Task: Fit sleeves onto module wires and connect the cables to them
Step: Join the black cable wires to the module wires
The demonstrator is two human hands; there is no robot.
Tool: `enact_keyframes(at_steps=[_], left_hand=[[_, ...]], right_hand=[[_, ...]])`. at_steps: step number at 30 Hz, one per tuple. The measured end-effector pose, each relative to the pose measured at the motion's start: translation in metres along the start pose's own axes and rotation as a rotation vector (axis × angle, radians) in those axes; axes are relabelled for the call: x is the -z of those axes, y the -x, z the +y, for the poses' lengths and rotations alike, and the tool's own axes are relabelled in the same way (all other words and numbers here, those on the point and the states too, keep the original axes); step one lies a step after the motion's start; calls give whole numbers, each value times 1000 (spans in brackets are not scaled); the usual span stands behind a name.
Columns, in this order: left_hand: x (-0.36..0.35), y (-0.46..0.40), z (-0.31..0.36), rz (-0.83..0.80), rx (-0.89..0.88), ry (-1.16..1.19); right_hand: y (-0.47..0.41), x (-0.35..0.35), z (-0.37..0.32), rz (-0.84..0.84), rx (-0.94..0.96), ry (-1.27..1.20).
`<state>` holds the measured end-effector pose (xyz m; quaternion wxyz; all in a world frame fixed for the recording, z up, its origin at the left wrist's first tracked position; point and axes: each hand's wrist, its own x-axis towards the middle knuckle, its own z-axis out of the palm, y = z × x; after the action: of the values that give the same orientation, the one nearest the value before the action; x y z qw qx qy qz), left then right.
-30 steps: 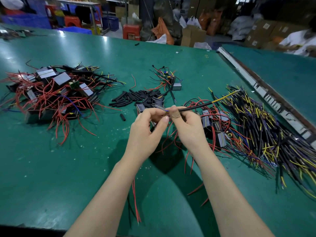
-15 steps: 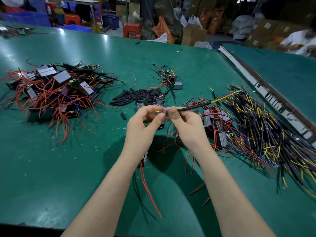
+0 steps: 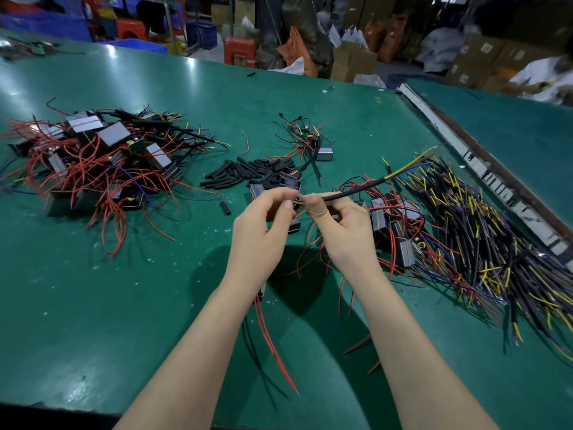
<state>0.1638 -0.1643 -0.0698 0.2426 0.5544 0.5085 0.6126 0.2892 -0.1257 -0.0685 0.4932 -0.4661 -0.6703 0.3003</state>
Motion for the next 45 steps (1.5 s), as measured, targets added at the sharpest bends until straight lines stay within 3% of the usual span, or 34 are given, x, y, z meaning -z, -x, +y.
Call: enact_keyframes(at_steps=[6,10,17,20,25,30,34,45], left_hand=[[1,0,-1,1,0,-76],[1,0,-3,23,-29,-141],[-3,0,-8,-14,-56,-358],[-4,0,-8,-7,-44,-383],[-4,-1,-5,9,-55,-293],[-3,-2,2,-42,63,52],[0,-2,4,-6,122,214],[3,-2,1,54,83,139]], right_hand=[[3,0,-5,-24,55,-47],[2,-1,-6,17,103,49],[5,-4,1,77,473,345],[5,-6,2,93,519,318],[3,-6,-2,94,389,206],[1,0,-4,91,158,127],[1,1,-8,13,4,-82],[3,-8,-8,-39,-80,-305]])
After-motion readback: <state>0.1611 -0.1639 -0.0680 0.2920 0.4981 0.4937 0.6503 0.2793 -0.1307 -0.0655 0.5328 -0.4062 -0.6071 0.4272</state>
